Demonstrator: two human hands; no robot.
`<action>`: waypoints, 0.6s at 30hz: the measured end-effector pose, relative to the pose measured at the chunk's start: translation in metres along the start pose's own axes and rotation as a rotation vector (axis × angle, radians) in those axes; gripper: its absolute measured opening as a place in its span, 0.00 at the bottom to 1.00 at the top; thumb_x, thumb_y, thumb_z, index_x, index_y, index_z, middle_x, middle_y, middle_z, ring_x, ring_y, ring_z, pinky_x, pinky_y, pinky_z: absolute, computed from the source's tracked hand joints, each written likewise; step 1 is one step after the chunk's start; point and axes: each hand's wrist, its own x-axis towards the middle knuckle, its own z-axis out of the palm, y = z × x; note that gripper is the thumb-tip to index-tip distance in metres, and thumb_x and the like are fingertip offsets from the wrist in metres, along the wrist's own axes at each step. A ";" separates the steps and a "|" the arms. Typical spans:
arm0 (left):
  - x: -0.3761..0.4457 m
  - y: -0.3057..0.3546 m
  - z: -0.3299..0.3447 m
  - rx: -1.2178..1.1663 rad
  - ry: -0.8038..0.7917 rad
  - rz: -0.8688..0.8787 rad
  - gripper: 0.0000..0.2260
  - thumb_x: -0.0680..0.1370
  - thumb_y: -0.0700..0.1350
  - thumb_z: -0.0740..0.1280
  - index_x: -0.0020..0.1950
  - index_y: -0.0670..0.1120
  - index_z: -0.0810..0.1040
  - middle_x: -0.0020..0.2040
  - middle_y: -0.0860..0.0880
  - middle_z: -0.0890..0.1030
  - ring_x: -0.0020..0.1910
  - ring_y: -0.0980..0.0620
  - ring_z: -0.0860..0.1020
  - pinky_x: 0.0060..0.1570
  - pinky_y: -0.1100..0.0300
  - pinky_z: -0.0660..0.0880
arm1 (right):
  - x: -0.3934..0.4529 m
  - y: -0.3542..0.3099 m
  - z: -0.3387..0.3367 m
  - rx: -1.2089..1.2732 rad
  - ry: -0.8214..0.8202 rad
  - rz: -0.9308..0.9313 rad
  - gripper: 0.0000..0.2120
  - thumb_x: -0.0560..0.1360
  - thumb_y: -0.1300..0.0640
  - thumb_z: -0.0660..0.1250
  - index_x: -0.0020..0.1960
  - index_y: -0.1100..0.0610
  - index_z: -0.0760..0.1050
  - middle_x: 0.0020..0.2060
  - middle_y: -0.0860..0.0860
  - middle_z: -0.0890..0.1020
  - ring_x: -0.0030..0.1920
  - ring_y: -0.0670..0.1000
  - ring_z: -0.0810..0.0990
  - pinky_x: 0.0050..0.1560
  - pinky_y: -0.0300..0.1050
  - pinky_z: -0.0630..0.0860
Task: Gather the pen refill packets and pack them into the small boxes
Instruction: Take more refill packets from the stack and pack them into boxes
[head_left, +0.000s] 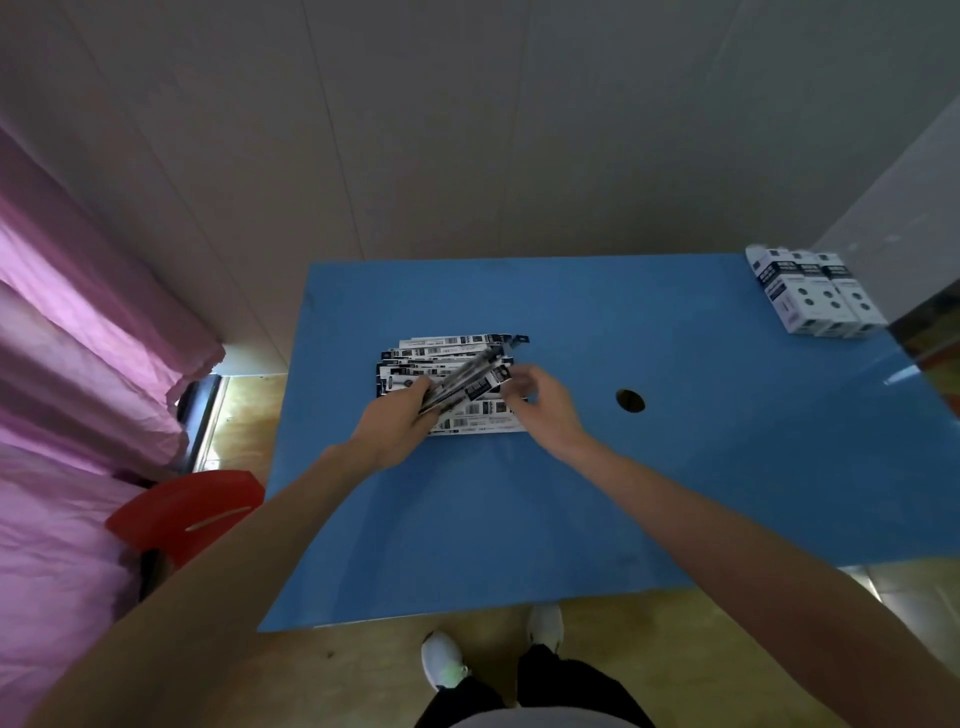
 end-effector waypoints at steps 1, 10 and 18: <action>0.001 0.004 -0.001 -0.078 -0.009 -0.026 0.06 0.85 0.49 0.61 0.55 0.48 0.66 0.42 0.49 0.77 0.40 0.45 0.77 0.37 0.52 0.71 | 0.000 -0.002 -0.004 0.040 0.015 0.014 0.16 0.80 0.58 0.70 0.67 0.58 0.76 0.51 0.49 0.85 0.52 0.44 0.82 0.50 0.34 0.75; 0.002 0.079 0.000 -0.883 -0.233 -0.220 0.10 0.84 0.50 0.65 0.51 0.43 0.76 0.38 0.47 0.77 0.33 0.54 0.77 0.35 0.59 0.78 | -0.005 0.004 -0.053 0.386 0.076 0.209 0.19 0.80 0.47 0.69 0.64 0.59 0.79 0.52 0.50 0.83 0.53 0.50 0.81 0.54 0.46 0.75; 0.021 0.186 0.035 -0.944 -0.392 -0.290 0.16 0.82 0.56 0.68 0.53 0.43 0.74 0.35 0.47 0.80 0.32 0.48 0.75 0.35 0.57 0.72 | -0.040 0.044 -0.158 0.580 0.167 0.264 0.03 0.78 0.64 0.71 0.46 0.58 0.82 0.38 0.52 0.83 0.37 0.51 0.81 0.34 0.38 0.75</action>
